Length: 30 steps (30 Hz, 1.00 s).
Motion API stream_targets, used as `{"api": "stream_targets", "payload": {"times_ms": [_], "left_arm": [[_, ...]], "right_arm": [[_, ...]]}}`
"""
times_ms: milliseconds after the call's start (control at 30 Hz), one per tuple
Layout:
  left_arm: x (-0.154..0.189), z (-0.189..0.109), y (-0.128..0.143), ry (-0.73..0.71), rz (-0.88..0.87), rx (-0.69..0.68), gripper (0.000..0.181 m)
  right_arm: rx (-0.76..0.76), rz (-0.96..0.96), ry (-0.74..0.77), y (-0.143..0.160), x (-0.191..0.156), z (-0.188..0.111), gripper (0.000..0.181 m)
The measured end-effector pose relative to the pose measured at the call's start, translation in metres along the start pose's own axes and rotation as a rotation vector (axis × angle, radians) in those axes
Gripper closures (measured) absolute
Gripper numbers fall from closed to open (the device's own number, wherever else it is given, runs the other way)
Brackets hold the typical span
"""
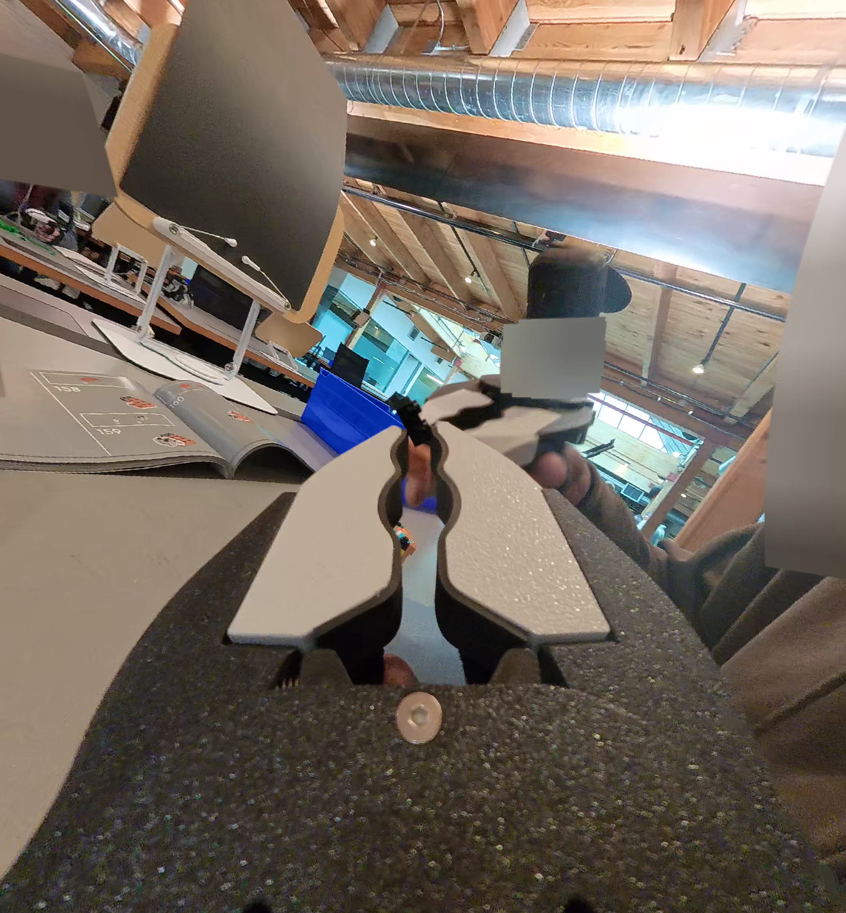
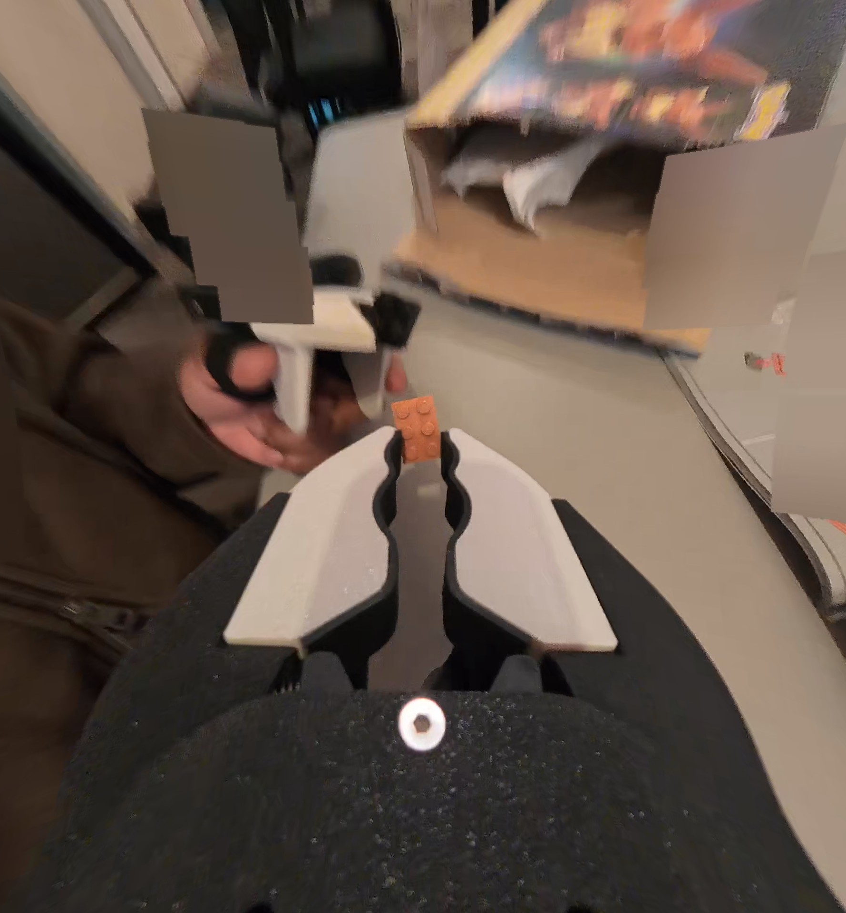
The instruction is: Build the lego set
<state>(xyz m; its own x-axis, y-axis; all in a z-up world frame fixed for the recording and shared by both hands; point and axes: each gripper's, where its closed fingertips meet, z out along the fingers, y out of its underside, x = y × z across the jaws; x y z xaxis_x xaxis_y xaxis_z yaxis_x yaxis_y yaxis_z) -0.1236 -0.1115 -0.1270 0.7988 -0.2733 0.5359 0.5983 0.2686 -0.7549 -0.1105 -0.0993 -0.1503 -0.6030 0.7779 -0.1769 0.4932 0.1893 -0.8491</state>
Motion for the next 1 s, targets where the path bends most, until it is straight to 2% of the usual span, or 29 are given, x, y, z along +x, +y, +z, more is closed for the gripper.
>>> {"api": "stream_targets", "payload": {"times_ms": [100, 200, 533, 800, 1000], "left_arm": [[0.003, 0.001, 0.001, -0.002, 0.012, 0.018, 0.173], [0.007, 0.002, 0.0, 0.009, -0.004, 0.056, 0.173], [0.011, 0.001, 0.0, -0.006, 0.055, 0.079, 0.173], [0.012, 0.002, 0.003, -0.063, 0.165, 0.057, 0.173], [0.012, 0.004, 0.006, -0.122, 0.264, 0.037, 0.173]], "right_arm": [[0.11, 0.088, -0.044, -0.023, -0.008, -0.004, 0.167], [0.143, 0.148, -0.061, -0.029, -0.01, 0.0, 0.167], [0.16, 0.223, -0.091, -0.033, -0.013, 0.002, 0.166], [0.19, 0.307, -0.148, -0.032, -0.014, 0.001, 0.166], [0.195, 0.301, -0.121, -0.03, -0.011, 0.0, 0.166]]}}
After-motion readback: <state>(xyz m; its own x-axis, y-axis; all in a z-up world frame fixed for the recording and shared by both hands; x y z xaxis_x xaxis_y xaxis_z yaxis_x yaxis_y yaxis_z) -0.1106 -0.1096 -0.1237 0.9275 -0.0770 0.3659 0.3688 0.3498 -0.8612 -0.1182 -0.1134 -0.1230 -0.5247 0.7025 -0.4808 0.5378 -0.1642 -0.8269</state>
